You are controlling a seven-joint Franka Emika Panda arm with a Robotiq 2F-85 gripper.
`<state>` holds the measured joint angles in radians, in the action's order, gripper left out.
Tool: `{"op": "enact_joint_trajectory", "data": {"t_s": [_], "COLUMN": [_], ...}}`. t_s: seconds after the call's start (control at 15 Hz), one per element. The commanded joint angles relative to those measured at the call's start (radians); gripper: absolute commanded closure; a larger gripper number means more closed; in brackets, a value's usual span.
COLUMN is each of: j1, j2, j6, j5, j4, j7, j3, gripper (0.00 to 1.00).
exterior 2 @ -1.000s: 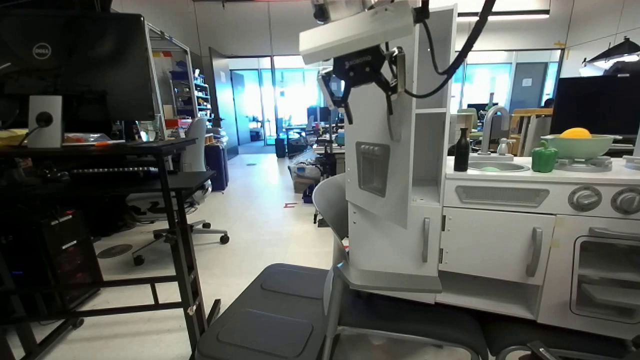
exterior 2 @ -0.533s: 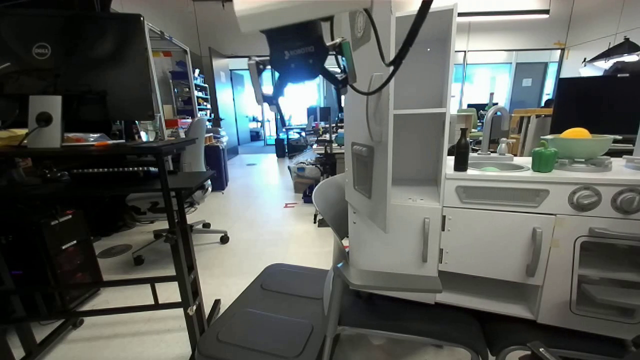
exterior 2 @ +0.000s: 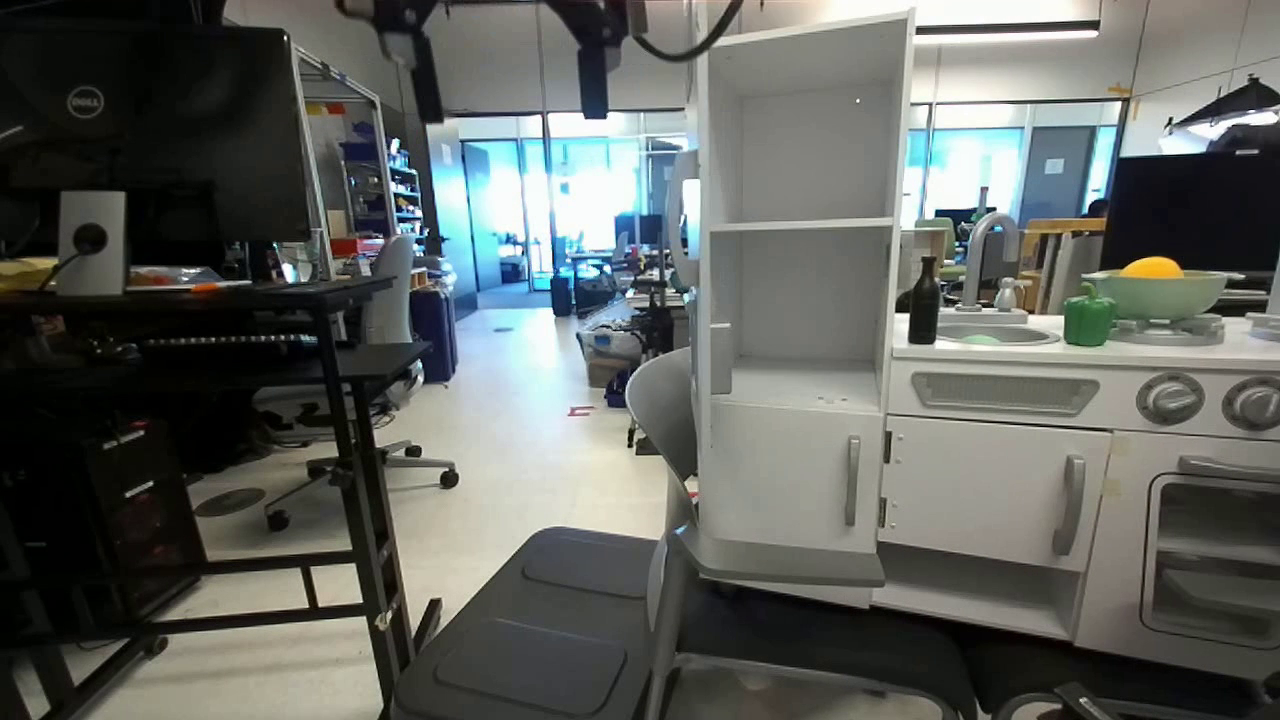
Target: Open the upper cabinet on the left, place the black bottle on the top shelf of the cabinet, place the green pepper from the counter on the top shelf in the cabinet
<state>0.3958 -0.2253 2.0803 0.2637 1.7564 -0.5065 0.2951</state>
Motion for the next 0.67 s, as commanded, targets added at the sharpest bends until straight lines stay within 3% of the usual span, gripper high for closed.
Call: {"op": "enact_joint_trajectory", "data": {"t_s": [0.0, 0.13, 0.33, 0.6], "j1": [-0.049, -0.078, -0.136, -0.223], "j2": [0.198, 0.279, 0.379, 0.443], "j6": [-0.145, -0.302, -0.412, -0.344], "j5": [-0.149, -0.186, -0.169, -0.116], "j4": [0.132, 0.15, 0.224, 0.366], "j7": [0.27, 0.413, 0.564, 0.664], "j3": [0.005, -0.015, -0.062, -0.148], "gripper": [0.0, 0.0, 0.0, 0.0]}}
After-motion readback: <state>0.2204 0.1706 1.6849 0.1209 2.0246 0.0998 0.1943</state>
